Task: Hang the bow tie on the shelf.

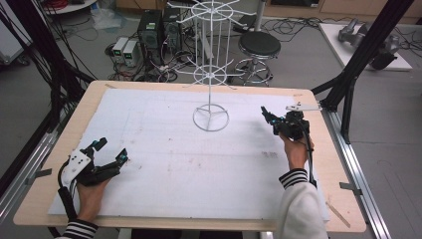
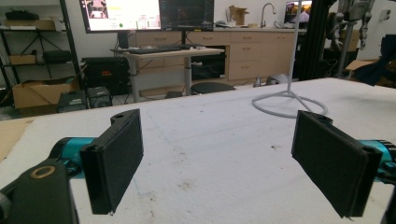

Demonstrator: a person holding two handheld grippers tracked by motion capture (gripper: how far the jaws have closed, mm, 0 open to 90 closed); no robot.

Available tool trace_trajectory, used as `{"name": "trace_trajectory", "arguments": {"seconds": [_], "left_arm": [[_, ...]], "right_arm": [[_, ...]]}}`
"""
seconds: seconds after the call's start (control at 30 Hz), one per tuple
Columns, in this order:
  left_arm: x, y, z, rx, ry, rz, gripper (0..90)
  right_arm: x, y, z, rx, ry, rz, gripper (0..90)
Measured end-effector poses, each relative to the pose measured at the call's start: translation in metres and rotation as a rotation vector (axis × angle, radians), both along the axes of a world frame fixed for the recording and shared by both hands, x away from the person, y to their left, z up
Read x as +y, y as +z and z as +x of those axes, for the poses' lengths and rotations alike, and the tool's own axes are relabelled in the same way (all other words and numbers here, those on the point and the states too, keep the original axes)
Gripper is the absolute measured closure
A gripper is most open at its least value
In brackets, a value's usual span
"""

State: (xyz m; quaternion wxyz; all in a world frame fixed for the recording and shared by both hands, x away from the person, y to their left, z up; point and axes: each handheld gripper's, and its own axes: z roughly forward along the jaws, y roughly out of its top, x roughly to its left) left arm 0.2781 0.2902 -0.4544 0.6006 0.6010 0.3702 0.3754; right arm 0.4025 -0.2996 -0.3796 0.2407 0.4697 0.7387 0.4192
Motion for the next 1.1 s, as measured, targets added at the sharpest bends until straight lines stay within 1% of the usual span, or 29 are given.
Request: {"name": "trace_trajectory", "arguments": {"seconds": [0.03, 0.07, 0.1, 0.13, 0.17, 0.2, 0.23, 0.27, 0.3, 0.33, 0.37, 0.4, 0.47, 0.5, 0.57, 0.6, 0.63, 0.67, 0.7, 0.73, 0.83, 0.87, 0.97, 1.0, 1.03, 1.1], "left_arm": [[0.000, 0.000, 0.000, 0.000, 0.000, 0.000, 17.0], [0.000, 0.000, 0.000, 0.000, 0.000, 0.000, 17.0], [0.000, 0.000, 0.000, 0.000, 0.000, 0.001, 17.0], [0.000, 0.000, 0.000, 0.000, 0.000, 0.001, 17.0], [0.000, 0.000, 0.000, 0.000, 0.000, 0.001, 17.0], [0.000, 0.000, 0.000, 0.000, 0.000, 0.001, 17.0], [0.000, 0.000, 0.000, 0.000, 0.000, 0.001, 17.0], [0.000, 0.000, 0.000, 0.000, 0.000, 0.001, 17.0], [0.000, 0.000, 0.000, 0.000, 0.000, 0.001, 17.0], [0.000, 0.000, 0.000, 0.000, 0.000, 0.001, 17.0], [0.000, 0.000, 0.000, 0.000, 0.001, 0.002, 17.0], [0.000, 0.000, 0.000, 0.000, 0.001, 0.002, 17.0], [0.000, 0.000, 0.000, 0.000, 0.001, 0.002, 17.0], [0.000, 0.000, 0.000, 0.000, 0.001, 0.002, 17.0], [0.000, 0.000, 0.000, 0.000, 0.001, 0.002, 17.0], [0.000, 0.000, 0.000, 0.000, 0.001, 0.002, 17.0], [0.000, 0.000, 0.000, 0.000, 0.001, 0.002, 17.0], [0.000, 0.000, 0.000, 0.000, 0.002, 0.002, 17.0], [0.000, 0.000, 0.000, 0.000, 0.002, 0.002, 17.0], [0.000, 0.000, 0.000, -0.001, 0.002, 0.002, 17.0], [0.000, 0.000, 0.000, -0.001, 0.002, 0.002, 17.0], [0.000, 0.000, 0.000, -0.001, 0.003, 0.003, 17.0], [0.000, 0.000, 0.000, -0.001, 0.003, 0.003, 17.0], [0.000, 0.000, 0.000, -0.001, 0.003, 0.003, 17.0], [0.000, 0.000, 0.000, -0.001, 0.003, 0.003, 17.0], [0.000, 0.000, 0.000, -0.001, 0.003, 0.003, 17.0]], "right_arm": [[0.000, 0.000, 0.000, 0.000, 0.000, 0.000, 87.7], [0.000, 0.001, -0.001, -0.008, 0.001, 0.018, 87.7], [0.001, 0.005, -0.004, -0.026, -0.003, 0.056, 87.7], [0.001, 0.005, -0.004, -0.026, -0.003, 0.056, 87.7], [0.002, 0.009, -0.007, -0.053, 0.002, 0.098, 87.7], [0.002, 0.011, -0.009, -0.061, 0.004, 0.116, 87.7], [0.002, 0.011, -0.009, -0.061, 0.004, 0.116, 87.7], [0.003, 0.013, -0.011, -0.078, 0.009, 0.129, 87.6], [0.003, 0.017, -0.014, -0.104, 0.018, 0.156, 87.7], [0.003, 0.018, -0.015, -0.114, 0.019, 0.174, 87.7], [0.003, 0.018, -0.015, -0.114, 0.019, 0.174, 87.7], [0.002, 0.020, -0.017, -0.122, 0.020, 0.201, 87.7], [0.002, 0.020, -0.017, -0.127, 0.022, 0.206, 87.7], [0.002, 0.023, -0.019, -0.142, 0.026, 0.203, 87.7], [0.002, 0.025, -0.022, -0.161, 0.035, 0.218, 87.7], [0.002, 0.025, -0.022, -0.161, 0.035, 0.218, 87.7], [0.003, 0.027, -0.024, -0.188, 0.042, 0.226, 87.7], [0.003, 0.027, -0.024, -0.188, 0.042, 0.226, 87.7], [0.003, 0.029, -0.025, -0.200, 0.044, 0.225, 87.7], [0.004, 0.031, -0.027, -0.223, 0.044, 0.227, 87.7], [0.004, 0.035, -0.031, -0.248, 0.056, 0.250, 87.7], [0.004, 0.035, -0.031, -0.248, 0.056, 0.250, 87.7], [0.006, 0.040, -0.033, -0.259, 0.072, 0.224, 87.7], [0.006, 0.040, -0.033, -0.259, 0.072, 0.224, 87.7], [0.007, 0.045, -0.034, -0.270, 0.074, 0.224, 87.7], [0.007, 0.048, -0.035, -0.279, 0.078, 0.222, 87.7]]}}
